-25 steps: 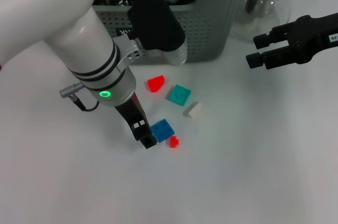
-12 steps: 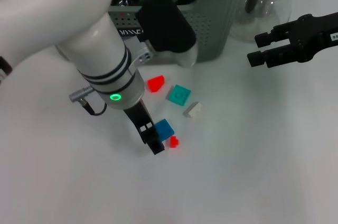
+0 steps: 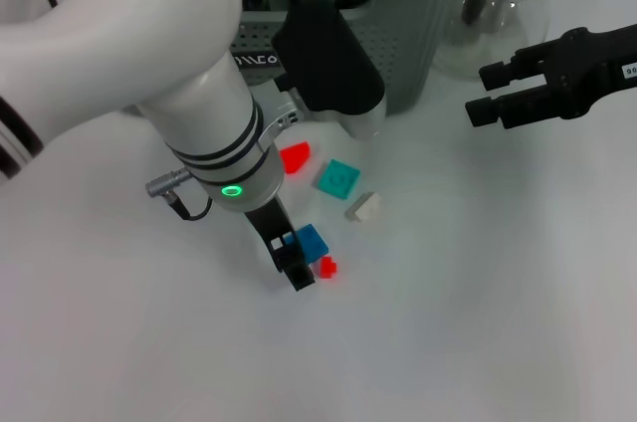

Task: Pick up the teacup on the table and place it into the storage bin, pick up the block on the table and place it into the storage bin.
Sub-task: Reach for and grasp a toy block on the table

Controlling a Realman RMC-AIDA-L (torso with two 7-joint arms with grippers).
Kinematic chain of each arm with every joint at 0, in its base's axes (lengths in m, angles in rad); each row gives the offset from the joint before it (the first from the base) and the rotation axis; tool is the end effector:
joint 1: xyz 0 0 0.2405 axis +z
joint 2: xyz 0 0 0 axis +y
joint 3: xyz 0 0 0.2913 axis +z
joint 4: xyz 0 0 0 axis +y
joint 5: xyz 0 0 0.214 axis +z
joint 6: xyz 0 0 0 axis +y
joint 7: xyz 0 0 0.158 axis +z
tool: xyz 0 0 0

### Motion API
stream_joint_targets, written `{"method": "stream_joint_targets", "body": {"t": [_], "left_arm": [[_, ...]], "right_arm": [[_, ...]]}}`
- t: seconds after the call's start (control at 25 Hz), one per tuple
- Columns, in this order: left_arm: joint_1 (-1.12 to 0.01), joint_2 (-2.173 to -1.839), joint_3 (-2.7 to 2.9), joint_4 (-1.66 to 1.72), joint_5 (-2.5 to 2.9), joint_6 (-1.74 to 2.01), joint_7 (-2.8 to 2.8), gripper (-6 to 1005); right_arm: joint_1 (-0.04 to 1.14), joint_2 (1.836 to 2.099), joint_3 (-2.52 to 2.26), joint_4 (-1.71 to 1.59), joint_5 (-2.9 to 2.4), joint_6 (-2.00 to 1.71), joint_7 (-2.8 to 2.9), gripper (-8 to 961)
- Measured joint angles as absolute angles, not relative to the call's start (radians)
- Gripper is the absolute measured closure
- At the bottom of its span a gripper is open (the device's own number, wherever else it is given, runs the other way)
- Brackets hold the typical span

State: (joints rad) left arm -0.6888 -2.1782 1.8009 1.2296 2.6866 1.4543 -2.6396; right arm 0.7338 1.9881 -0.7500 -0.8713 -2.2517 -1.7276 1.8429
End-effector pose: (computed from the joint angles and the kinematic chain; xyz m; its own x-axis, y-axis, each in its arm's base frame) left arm -0.1750 0.3404 -0.1333 0.7695 0.4146 -0.4857 0.2888 -0.9043 -0.3144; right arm 0.2280 0.4000 0.0216 0.8610 -0.4662 -0.2033 -0.4841 -0.8738 -0.0464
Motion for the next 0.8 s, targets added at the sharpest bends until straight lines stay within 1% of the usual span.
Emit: {"method": "stream_joint_targets", "body": {"t": [0.8], "left_arm": [[-0.715,-2.178,1.832,1.179,2.684,1.409,-2.64,142]], "right_arm": [[0.733,1.986,-0.739,-0.871,-2.252,-1.727,1.839,266]]}}
